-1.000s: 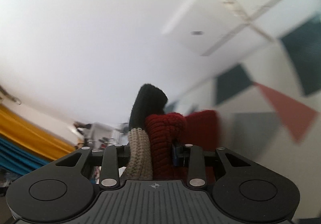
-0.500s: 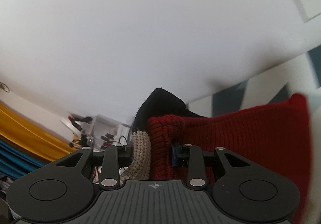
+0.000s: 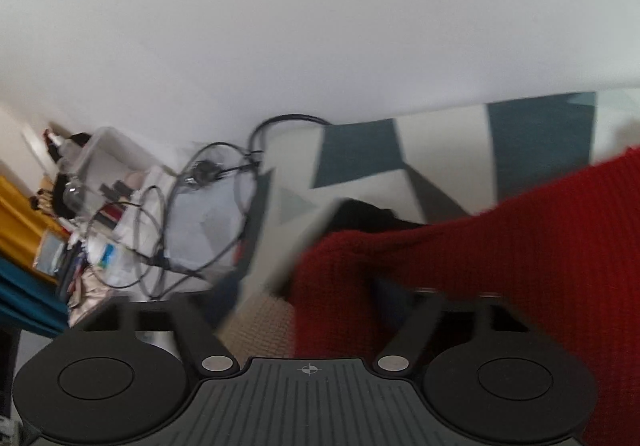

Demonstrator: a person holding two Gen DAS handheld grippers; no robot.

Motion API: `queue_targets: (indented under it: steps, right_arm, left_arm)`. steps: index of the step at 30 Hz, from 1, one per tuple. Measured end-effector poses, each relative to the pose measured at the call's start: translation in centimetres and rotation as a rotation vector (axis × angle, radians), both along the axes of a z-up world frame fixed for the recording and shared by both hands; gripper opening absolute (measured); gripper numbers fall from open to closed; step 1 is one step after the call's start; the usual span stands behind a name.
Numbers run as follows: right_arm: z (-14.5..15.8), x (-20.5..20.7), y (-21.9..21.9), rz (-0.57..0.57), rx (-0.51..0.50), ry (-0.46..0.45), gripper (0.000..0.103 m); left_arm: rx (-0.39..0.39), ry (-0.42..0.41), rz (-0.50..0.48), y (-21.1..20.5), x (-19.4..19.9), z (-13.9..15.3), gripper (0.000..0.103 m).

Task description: Fold clothes

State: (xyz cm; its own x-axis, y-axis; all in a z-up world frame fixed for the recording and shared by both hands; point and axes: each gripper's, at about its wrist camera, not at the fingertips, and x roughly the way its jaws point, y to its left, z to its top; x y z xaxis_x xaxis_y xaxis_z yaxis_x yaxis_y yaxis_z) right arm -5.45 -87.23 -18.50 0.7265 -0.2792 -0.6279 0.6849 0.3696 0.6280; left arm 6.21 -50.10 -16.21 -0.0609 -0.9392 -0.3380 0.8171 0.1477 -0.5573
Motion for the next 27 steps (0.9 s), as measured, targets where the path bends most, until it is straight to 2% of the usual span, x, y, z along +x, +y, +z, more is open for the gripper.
queue_targets:
  steps: [2,4,6,8,9,11,13,14,16,18,20,21,23,26,27]
  right_arm:
    - [2.0,0.1,-0.1,0.034,-0.024,-0.017,0.083]
    - [3.6,0.6,-0.8,0.073,-0.057,-0.035,0.082]
    - [4.8,0.9,-1.0,0.102,-0.078,-0.002,0.082]
    - [5.3,1.2,-1.0,0.120,-0.100,0.060,0.081]
    - [5.5,1.4,-0.9,0.129,-0.112,0.092,0.080]
    - [5.0,2.3,-1.0,0.153,-0.113,0.153,0.079]
    - [4.0,3.3,-1.1,0.174,-0.106,0.216,0.072]
    - [3.3,3.9,-1.1,0.185,-0.097,0.251,0.071]
    - [2.1,4.4,-0.8,0.195,-0.102,0.317,0.061]
    - [1.4,4.3,-0.4,0.190,-0.136,0.353,0.031]
    - [1.6,3.4,-0.5,0.170,-0.136,0.317,0.026]
    - [1.8,2.9,-0.7,0.154,-0.125,0.287,0.024]
    - [3.1,1.5,-0.7,0.106,-0.142,0.197,0.021]
    - [5.1,0.1,-0.5,0.047,-0.195,0.080,0.020]
    - [5.2,0.3,-0.6,0.041,-0.198,0.063,0.020]
  left_arm:
    - [-0.017,-0.128,-0.066,-0.4,-0.2,1.7,0.076]
    - [-0.008,-0.218,-0.198,-1.5,-0.9,2.7,0.076]
    - [0.018,-0.301,-0.336,-2.9,-1.9,3.3,0.076]
    - [0.072,-0.316,-0.408,-4.5,-2.4,2.7,0.076]
    - [0.093,-0.291,-0.424,-5.3,-2.2,2.1,0.076]
    - [0.134,-0.181,-0.450,-6.7,-1.2,0.7,0.076]
    - [0.157,-0.081,-0.459,-7.1,-0.3,-0.2,0.072]
    - [0.159,-0.045,-0.462,-7.1,0.0,-0.5,0.072]
    - [0.160,0.006,-0.486,-7.0,0.6,-1.0,0.072]
    - [0.160,0.046,-0.512,-7.0,1.2,-1.3,0.071]
    - [0.158,0.061,-0.532,-6.5,1.6,-1.4,0.051]
    - [0.156,0.062,-0.537,-6.6,1.8,-1.3,0.016]
    - [0.129,0.084,-0.527,-6.4,2.3,-1.1,0.015]
    - [0.060,0.129,-0.450,-5.2,3.1,-0.5,0.014]
    - [0.049,0.168,-0.412,-4.7,3.3,-0.8,0.013]
